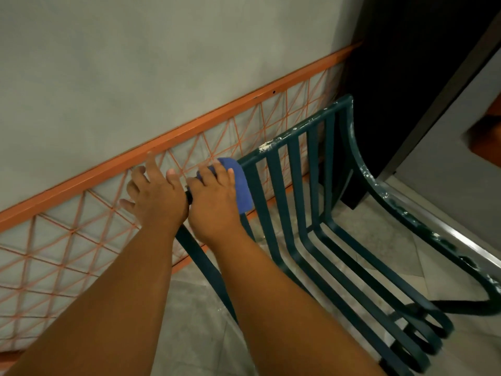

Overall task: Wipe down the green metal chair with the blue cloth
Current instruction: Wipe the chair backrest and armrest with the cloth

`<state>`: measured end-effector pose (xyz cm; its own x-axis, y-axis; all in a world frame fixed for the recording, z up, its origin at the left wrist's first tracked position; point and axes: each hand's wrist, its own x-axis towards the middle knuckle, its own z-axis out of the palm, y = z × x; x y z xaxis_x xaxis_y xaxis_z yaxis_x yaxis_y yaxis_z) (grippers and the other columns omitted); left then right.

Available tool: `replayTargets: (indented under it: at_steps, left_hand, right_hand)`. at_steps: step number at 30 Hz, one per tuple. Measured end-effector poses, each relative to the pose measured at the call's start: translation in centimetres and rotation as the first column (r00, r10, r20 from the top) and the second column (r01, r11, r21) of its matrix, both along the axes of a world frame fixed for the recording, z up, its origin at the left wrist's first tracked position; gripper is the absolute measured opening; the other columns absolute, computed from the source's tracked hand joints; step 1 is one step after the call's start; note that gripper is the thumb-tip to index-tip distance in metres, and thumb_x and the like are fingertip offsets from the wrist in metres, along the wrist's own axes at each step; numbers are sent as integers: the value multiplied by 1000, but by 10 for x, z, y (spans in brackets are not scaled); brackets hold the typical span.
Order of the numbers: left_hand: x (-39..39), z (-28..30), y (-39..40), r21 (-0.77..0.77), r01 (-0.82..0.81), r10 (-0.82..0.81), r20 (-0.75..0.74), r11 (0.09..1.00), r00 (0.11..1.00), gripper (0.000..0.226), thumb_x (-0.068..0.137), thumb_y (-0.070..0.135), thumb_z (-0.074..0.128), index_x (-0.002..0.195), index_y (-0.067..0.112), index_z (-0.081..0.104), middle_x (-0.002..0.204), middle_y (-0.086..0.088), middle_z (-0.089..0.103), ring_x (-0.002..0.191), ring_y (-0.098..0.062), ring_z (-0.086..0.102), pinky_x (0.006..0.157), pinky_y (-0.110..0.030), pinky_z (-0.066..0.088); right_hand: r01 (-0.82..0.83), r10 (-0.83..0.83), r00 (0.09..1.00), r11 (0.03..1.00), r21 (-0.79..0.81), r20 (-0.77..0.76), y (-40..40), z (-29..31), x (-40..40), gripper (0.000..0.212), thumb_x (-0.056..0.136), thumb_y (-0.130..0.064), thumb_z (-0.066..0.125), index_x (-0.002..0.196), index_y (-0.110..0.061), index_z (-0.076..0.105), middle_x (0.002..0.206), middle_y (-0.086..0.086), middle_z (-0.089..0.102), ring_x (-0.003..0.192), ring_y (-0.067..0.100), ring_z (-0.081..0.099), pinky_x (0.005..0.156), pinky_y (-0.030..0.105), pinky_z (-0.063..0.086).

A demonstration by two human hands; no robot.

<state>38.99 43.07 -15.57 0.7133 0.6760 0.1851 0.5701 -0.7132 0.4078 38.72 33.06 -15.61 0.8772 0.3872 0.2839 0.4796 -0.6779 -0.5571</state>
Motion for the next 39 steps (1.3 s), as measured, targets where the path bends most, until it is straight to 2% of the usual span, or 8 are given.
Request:
replayTargets:
  at_steps: [2,6,12,15,24,28,32,39]
  left_hand:
    - [-2,0,1,-1,-7,7,1,1000,1000,53,99,35,37,148,23,22,147,-14,30,133,-37,29,106,-63,19]
    - [-1,2,-4,86,19,-14,-63,996,998,50,99,36,34,147,26,20,147,-13,30,134,-35,28,107,-64,17]
    - [-2,5,-6,76,19,-13,-87,997,996,50,101,35,33,148,29,20,148,-11,28,136,-31,25,110,-62,13]
    - [-2,6,-6,65,27,-21,-102,998,995,50,101,35,32,149,29,19,149,-11,27,138,-31,23,110,-62,12]
    - [-4,8,-7,89,123,-113,-113,988,987,44,100,28,33,144,26,30,149,-12,29,141,-31,16,111,-64,4]
    - [-5,5,-3,140,217,-194,-159,966,968,46,93,19,49,137,22,39,147,-7,35,142,-29,16,110,-65,9]
    - [-3,5,0,99,230,-208,-192,968,959,41,94,18,50,134,23,44,144,-2,42,143,-27,17,111,-64,7]
    - [-2,8,-1,58,234,-215,-237,970,948,44,91,17,51,134,25,42,140,1,46,143,-26,19,112,-63,5]
  right_hand:
    - [-52,52,999,999,-14,-1,-1,-2,-9,44,90,-16,47,134,-15,50,148,6,38,144,28,7,114,40,-12]
    - [-114,119,992,985,-128,33,-19,0,5,47,92,-13,46,138,-25,47,147,0,40,144,25,12,115,38,-5]
    - [-6,1,1000,962,-272,-19,-4,7,-8,49,91,-22,54,138,-29,43,154,3,24,142,40,-15,113,60,-5]
    - [-1,-17,998,957,-289,-57,-6,11,-10,51,92,-23,53,141,-30,39,159,5,12,139,48,-21,114,61,-1]
    - [-12,-14,998,920,-392,-64,-2,15,-1,43,98,-21,45,141,-27,42,153,4,29,140,51,-8,114,61,10]
    - [3,-43,996,891,-455,-77,8,17,3,38,96,-20,46,134,-23,50,148,6,36,141,51,0,113,62,14]
    - [-28,-9,998,863,-505,-70,12,11,10,42,91,-18,52,133,-23,48,146,7,40,141,44,17,112,62,11]
    - [-26,2,999,875,-483,-51,11,3,14,47,88,-15,56,133,-23,48,144,6,42,139,44,23,112,63,12]
